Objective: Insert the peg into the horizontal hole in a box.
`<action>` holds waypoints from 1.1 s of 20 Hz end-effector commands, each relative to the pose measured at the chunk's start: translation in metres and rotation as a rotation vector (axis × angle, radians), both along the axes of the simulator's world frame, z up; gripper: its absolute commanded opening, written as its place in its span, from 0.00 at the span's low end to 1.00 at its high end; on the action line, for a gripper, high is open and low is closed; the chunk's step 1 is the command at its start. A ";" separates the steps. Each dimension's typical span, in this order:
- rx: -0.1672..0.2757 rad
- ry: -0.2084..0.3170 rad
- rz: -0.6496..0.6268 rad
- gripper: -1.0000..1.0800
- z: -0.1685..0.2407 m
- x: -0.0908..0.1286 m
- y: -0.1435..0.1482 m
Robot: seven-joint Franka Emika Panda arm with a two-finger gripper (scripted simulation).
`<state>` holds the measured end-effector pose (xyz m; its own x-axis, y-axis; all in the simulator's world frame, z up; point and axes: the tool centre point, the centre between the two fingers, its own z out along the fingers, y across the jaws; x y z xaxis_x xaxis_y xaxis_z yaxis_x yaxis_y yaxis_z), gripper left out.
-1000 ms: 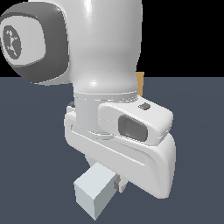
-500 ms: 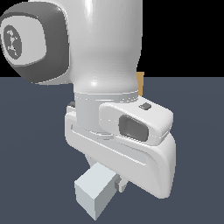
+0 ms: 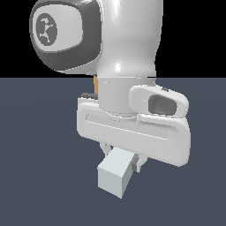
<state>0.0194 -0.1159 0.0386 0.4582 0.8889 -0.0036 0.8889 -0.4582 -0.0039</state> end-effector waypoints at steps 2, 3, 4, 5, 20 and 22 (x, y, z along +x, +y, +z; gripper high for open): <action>-0.001 -0.005 0.110 0.00 0.016 0.020 0.020; -0.001 -0.005 0.148 0.00 0.020 0.025 0.027; -0.001 -0.005 0.187 0.00 0.025 0.031 0.034; -0.001 -0.005 0.228 0.00 0.029 0.036 0.043; 0.002 -0.005 0.644 0.00 0.076 0.069 0.138; 0.003 -0.005 0.662 0.00 0.078 0.069 0.142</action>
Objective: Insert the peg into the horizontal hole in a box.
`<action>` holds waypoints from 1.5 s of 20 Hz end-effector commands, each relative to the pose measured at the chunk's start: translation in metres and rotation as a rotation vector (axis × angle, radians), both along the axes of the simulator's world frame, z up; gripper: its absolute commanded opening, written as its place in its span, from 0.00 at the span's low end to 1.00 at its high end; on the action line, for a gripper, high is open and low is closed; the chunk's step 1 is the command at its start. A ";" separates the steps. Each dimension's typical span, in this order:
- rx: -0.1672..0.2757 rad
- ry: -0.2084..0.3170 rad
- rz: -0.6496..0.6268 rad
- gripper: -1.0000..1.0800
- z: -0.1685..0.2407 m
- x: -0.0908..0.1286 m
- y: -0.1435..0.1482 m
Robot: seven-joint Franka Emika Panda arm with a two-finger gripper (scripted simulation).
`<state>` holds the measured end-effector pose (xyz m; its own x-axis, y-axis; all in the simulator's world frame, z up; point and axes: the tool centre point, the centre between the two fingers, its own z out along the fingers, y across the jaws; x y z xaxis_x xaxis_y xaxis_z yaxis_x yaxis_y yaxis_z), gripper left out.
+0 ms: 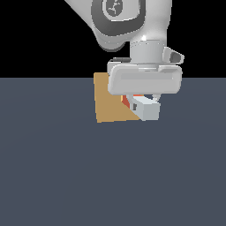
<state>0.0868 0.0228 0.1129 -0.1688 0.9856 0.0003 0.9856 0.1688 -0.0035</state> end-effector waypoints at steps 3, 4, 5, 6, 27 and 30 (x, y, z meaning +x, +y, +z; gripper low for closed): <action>0.000 -0.004 0.024 0.00 0.005 0.001 0.005; 0.000 -0.004 0.022 0.00 0.005 0.001 0.005; 0.000 -0.004 0.018 0.00 0.004 0.001 0.004; 0.000 -0.004 0.015 0.00 0.004 0.001 0.003; 0.000 -0.004 0.015 0.00 0.004 -0.007 0.039; 0.000 -0.005 0.015 0.00 0.005 -0.012 0.066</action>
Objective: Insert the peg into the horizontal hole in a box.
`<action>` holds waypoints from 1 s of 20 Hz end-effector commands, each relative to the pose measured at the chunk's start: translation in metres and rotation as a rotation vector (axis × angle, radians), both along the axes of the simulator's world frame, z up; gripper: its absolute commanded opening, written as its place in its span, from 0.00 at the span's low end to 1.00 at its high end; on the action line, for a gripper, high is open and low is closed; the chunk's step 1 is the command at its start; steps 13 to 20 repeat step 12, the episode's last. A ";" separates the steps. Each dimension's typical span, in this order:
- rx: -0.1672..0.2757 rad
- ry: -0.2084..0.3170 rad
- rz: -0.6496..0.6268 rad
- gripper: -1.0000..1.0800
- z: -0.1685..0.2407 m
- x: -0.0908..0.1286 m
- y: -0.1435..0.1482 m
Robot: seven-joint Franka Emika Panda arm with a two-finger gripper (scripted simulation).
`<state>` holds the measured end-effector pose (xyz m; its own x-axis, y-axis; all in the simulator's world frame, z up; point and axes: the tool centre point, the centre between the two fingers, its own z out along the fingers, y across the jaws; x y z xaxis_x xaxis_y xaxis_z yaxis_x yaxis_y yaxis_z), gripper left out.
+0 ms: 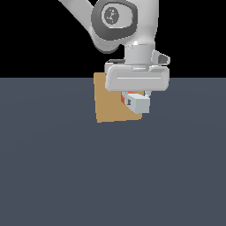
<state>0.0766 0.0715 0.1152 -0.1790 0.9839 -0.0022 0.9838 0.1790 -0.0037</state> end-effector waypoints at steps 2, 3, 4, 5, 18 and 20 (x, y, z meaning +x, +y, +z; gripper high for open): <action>0.002 -0.005 0.005 0.00 0.003 -0.005 0.035; 0.002 -0.006 0.005 0.00 0.004 -0.007 0.042; 0.002 -0.006 0.005 0.00 0.004 -0.008 0.048; 0.002 -0.006 0.005 0.00 0.004 -0.009 0.054; 0.003 -0.007 0.005 0.00 0.004 -0.009 0.067; 0.003 -0.007 0.005 0.00 0.004 -0.009 0.067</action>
